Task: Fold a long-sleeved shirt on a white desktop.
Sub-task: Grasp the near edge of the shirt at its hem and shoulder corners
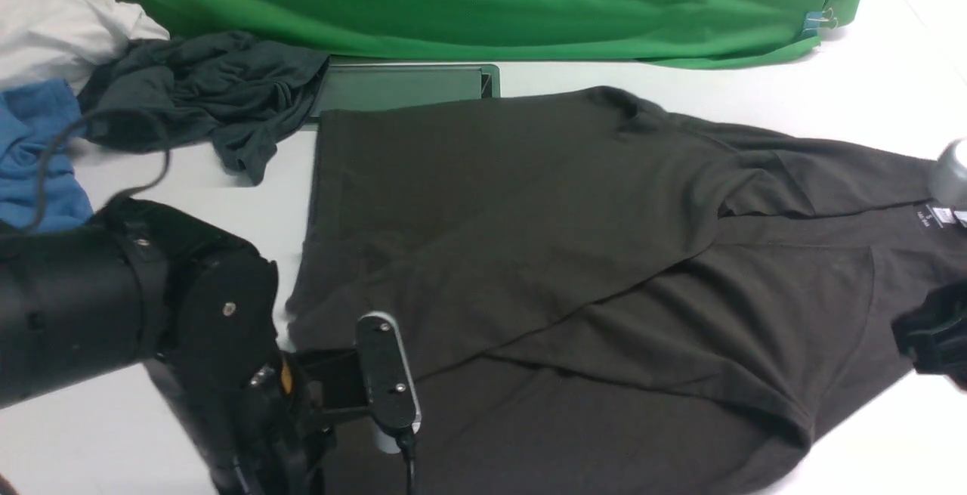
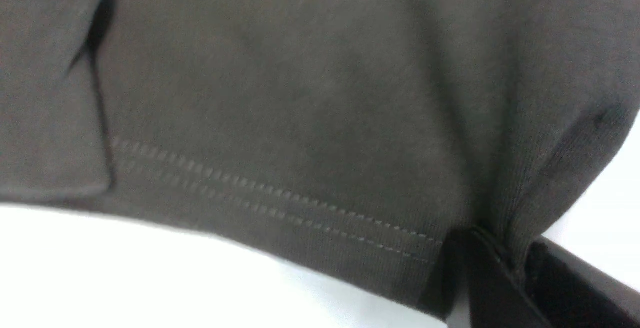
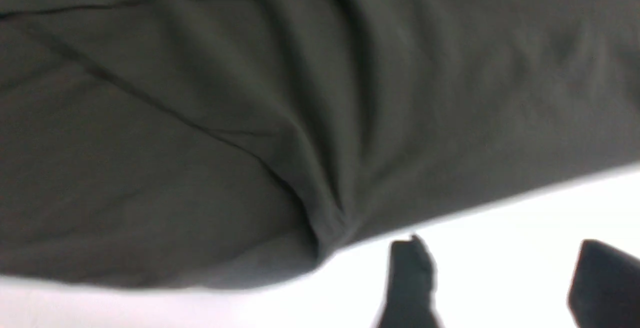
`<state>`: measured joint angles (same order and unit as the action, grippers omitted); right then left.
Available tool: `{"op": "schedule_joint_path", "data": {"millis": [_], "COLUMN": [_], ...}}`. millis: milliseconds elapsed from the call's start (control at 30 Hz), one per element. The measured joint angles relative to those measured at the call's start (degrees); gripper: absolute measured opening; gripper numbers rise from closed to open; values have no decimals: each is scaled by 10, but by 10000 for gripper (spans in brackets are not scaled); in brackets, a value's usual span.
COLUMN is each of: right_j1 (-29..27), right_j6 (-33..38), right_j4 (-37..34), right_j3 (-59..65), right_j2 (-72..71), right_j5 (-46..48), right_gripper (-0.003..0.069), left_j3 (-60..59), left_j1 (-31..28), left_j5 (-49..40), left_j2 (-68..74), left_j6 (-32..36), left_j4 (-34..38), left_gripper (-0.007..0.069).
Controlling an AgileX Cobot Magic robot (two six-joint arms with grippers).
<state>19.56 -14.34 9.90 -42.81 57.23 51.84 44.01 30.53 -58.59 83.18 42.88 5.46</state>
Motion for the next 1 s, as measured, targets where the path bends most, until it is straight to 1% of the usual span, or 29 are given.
{"op": "schedule_joint_path", "data": {"millis": [33,67,100,133,233,300,433,500,533,567,600,633,700,767,833,867,900,967,1000], "right_j1": [-21,-24,-44,-60,-92,-118,-123,-124,-124,-121,-119,-118,-109,-98,-78,-76,-61,-48,-45], "right_j6": [-26,-26,-39,-45,-49,-51,-50,-15,101,135,199,208,275,344,489,505,603,680,703], "right_j4": [2,2,0,-5,-20,-44,-61,-65,-66,-66,-68,-69,-85,-92,-87,-85,-72,-52,-42], "right_j3": [10,11,16,19,21,22,22,22,22,21,21,21,23,28,37,38,47,57,61], "right_j2": [15,18,37,51,86,130,179,200,215,217,217,217,217,217,217,217,217,218,221], "right_j5": [2,2,0,-2,-9,-35,-72,-89,-107,-115,-135,-139,-188,-205,-153,-153,-113,-100,-108], "right_gripper": [510,517,561,577,585,580,579,579,573,569,559,556,528,500,484,484,496,524,553], "left_j3": [1,1,2,2,2,2,2,2,2,2,2,2,2,2,2,2,2,2,2], "left_j1": [0,0,0,0,0,0,0,0,0,0,0,0,0,0,0,0,0,0,0], "left_j5": [-26,-29,-40,-42,-37,-18,0,-1,-3,-3,-3,-3,-3,0,4,4,5,5,5], "left_j2": [-13,-15,-26,-34,-53,-73,-91,-97,-105,-106,-109,-109,-114,-115,-115,-115,-115,-115,-115], "left_j6": [-15,-15,-25,-30,-39,-40,-41,-43,-46,-47,-49,-50,-53,-53,-58,-58,-60,-62,-62], "left_j4": [4,4,5,5,5,6,8,8,8,8,8,8,10,14,11,10,7,4,2], "left_gripper": [50,50,50,50,50,50,50,50,50,50,50,50,50,50,50,50,50,50,50]}}
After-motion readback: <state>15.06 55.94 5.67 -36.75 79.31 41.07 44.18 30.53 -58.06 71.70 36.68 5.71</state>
